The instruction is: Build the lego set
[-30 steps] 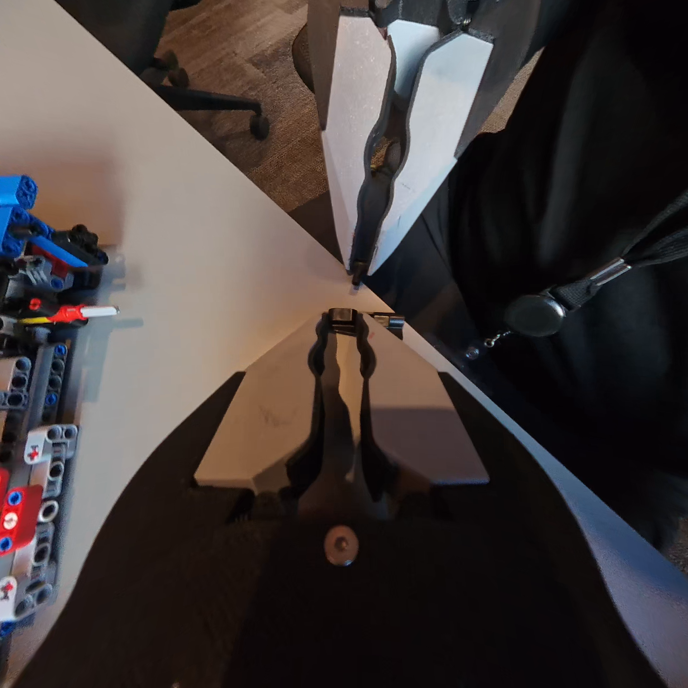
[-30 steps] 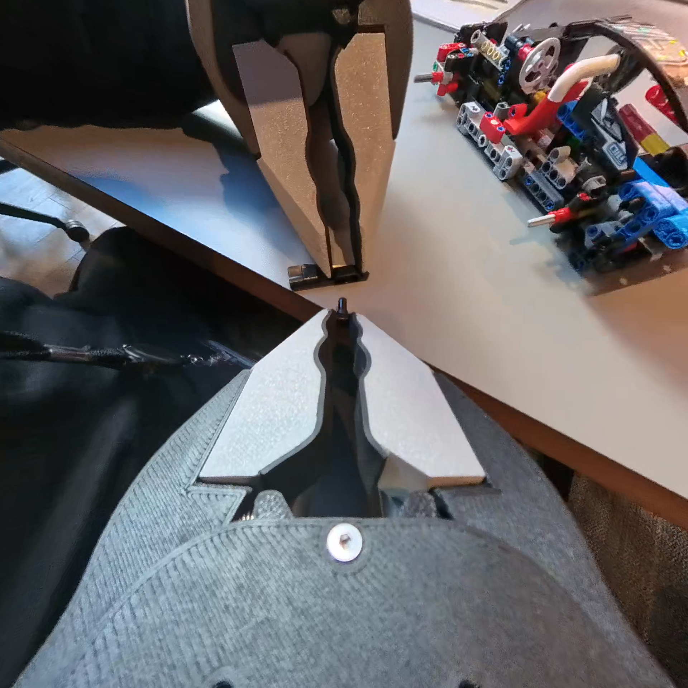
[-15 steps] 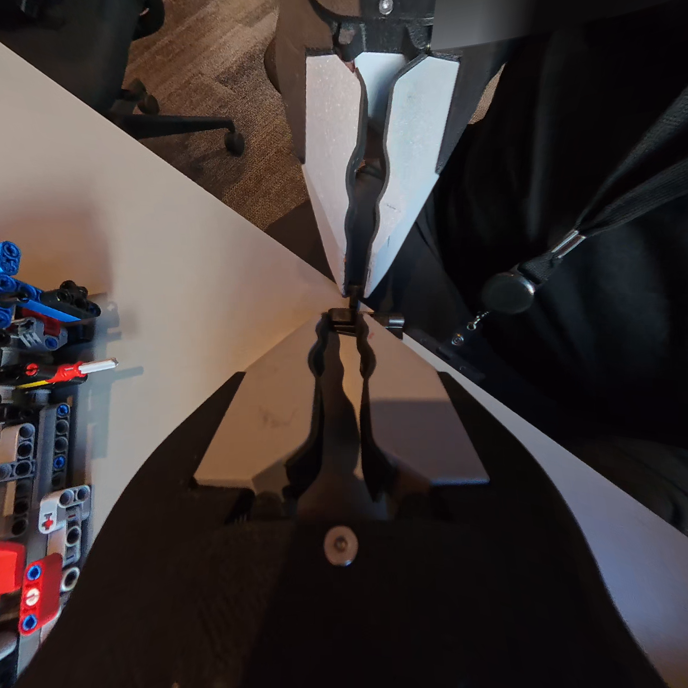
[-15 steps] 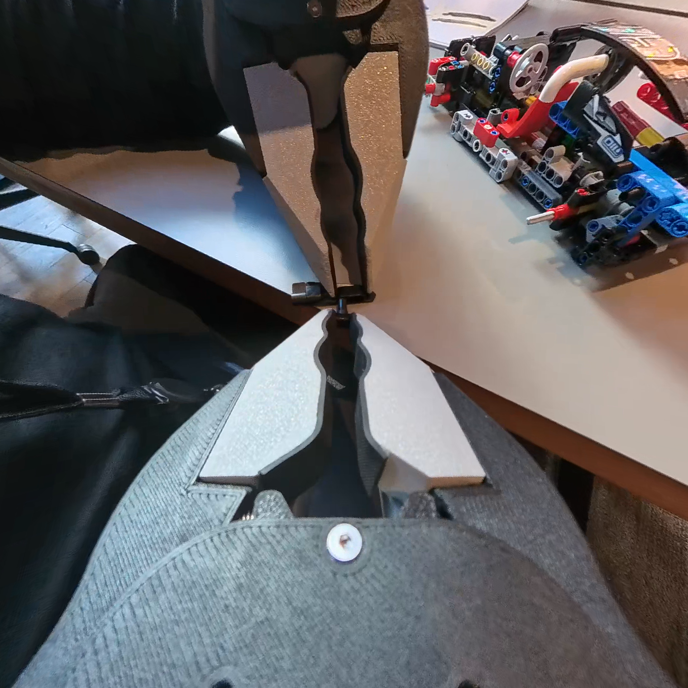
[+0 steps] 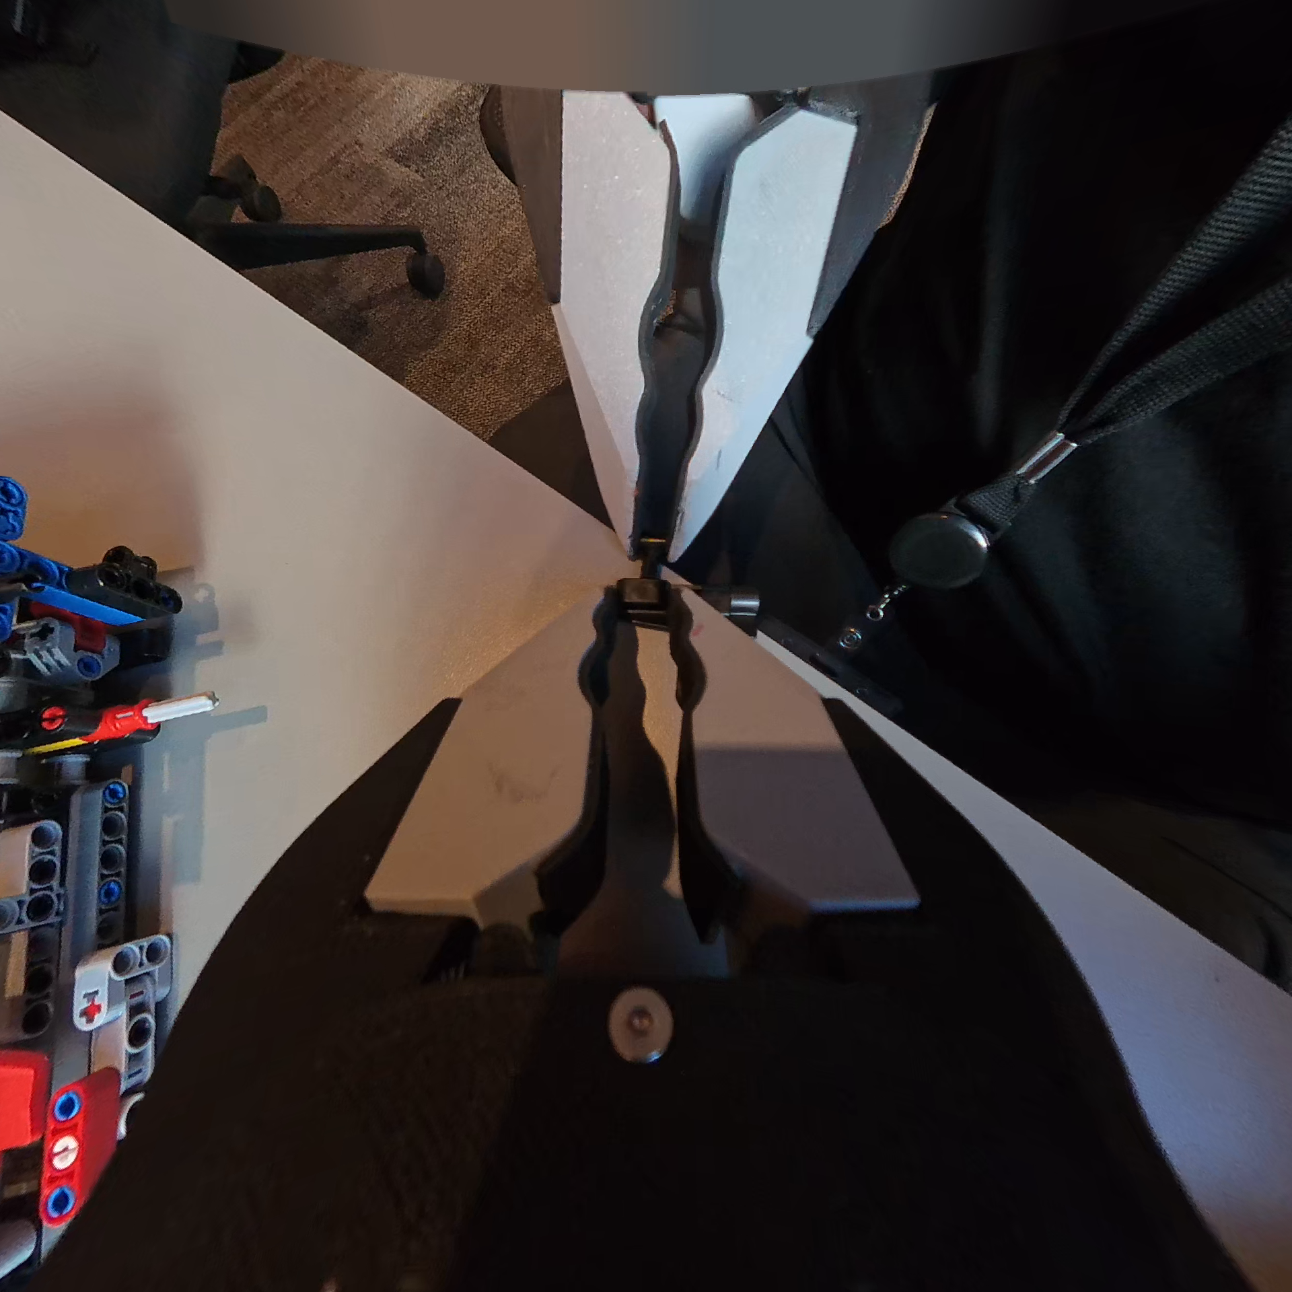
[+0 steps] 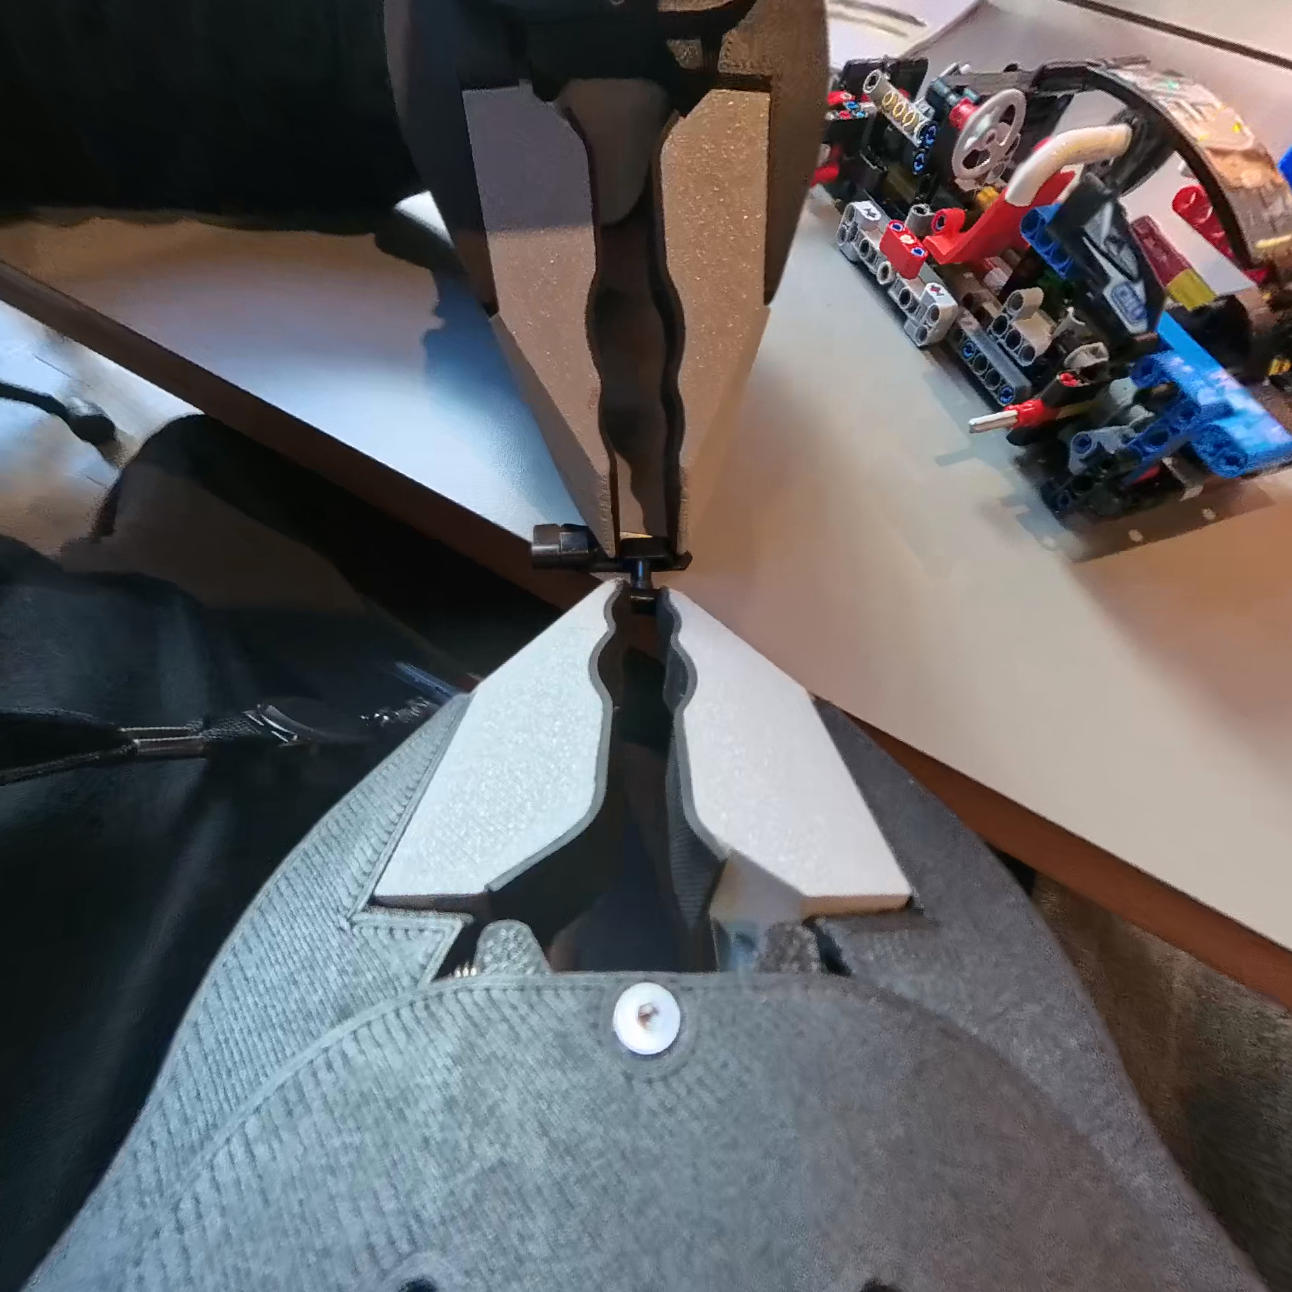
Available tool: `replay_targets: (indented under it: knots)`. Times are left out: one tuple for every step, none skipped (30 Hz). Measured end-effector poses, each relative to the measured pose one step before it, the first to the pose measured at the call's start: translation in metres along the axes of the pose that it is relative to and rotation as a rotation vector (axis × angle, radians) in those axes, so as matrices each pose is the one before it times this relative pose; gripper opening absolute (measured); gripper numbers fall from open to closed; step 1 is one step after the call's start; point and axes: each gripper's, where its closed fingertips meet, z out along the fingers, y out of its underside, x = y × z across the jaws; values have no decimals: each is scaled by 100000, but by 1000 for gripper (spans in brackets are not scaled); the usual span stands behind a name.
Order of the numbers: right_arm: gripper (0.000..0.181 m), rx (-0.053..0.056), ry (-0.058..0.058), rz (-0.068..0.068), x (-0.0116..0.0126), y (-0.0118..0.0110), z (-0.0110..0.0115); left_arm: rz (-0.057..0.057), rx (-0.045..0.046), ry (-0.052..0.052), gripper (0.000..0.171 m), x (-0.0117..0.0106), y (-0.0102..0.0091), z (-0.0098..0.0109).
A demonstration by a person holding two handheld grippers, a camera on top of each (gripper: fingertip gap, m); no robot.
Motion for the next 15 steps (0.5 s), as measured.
replay_targets:
  knots:
    - [5,-949,333,-1598,-11,13,5,36,1,-31,11,-1,-2,-13]
    - [5,-783,-151,-948,-60,4,-1,95,13,-51,11,8,-5,4]
    - [5,-638,-436,-530,-108,-4,-9,108,4,-52,11,7,4,10]
    - [5,-499,-124,-424,-72,-16,-11,246,1,-184,11,7,-1,-1]
    - [5,-333,295,-569,-32,-28,-41,264,7,-195,11,4,-9,-7]
    - [5,-227,400,-485,-6,-58,-45,297,8,-141,11,18,1,11]
    - [5,-312,308,-184,-20,-31,-34,375,31,-8,11,31,-10,5]
    - [5,-497,323,-15,-16,-12,-18,280,12,63,11,29,-30,16]
    - [5,-525,249,-61,-18,6,-3,71,-8,125,11,15,-8,10]
    - [5,-463,306,-264,-31,-4,-7,14,10,268,11,17,-8,9]
    - [5,-653,508,-695,-24,29,-6,-32,-11,229,11,8,-10,13]
    - [4,-875,722,-1077,-26,67,3,-44,32,155,11,2,-9,-7]
    - [4,-1212,683,-1046,-34,139,41,264,76,76,11,16,-23,18]
    - [4,-1079,331,-841,-81,140,74,535,45,95,11,50,-20,16]
    - [4,-227,277,-503,-48,24,11,216,12,10,11,10,-14,14]
